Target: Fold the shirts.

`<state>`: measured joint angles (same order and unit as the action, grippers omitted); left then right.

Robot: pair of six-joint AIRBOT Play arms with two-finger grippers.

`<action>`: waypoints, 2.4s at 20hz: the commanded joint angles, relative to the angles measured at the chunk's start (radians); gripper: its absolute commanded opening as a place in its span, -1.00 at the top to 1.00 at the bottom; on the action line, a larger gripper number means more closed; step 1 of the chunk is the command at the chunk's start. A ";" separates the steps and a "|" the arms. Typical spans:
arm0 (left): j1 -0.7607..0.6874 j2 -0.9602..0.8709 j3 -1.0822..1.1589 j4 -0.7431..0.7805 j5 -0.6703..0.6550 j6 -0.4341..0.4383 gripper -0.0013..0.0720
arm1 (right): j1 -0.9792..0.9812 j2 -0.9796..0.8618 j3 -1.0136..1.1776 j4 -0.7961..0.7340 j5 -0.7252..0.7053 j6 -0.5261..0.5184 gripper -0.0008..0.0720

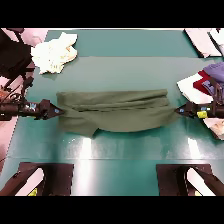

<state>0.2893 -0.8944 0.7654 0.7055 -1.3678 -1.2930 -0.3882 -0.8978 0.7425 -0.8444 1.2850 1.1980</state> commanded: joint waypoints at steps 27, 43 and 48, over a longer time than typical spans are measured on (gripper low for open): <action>-0.033 -0.405 0.232 -0.232 0.722 0.219 -0.60 | 0.046 -0.440 0.302 0.004 -0.201 0.071 -0.84; -0.033 -0.405 0.268 -0.163 0.448 0.174 -0.60 | 0.021 -0.793 0.174 0.507 -0.055 -0.313 -0.98; -0.034 -0.405 0.268 -0.163 0.414 0.174 -0.58 | 0.164 -0.824 0.319 0.503 -0.138 -0.228 -0.42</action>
<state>0.2569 -1.2991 1.0325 0.5415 -0.9241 -1.1194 -0.2970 -1.7016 0.9882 -0.3595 1.1709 0.9321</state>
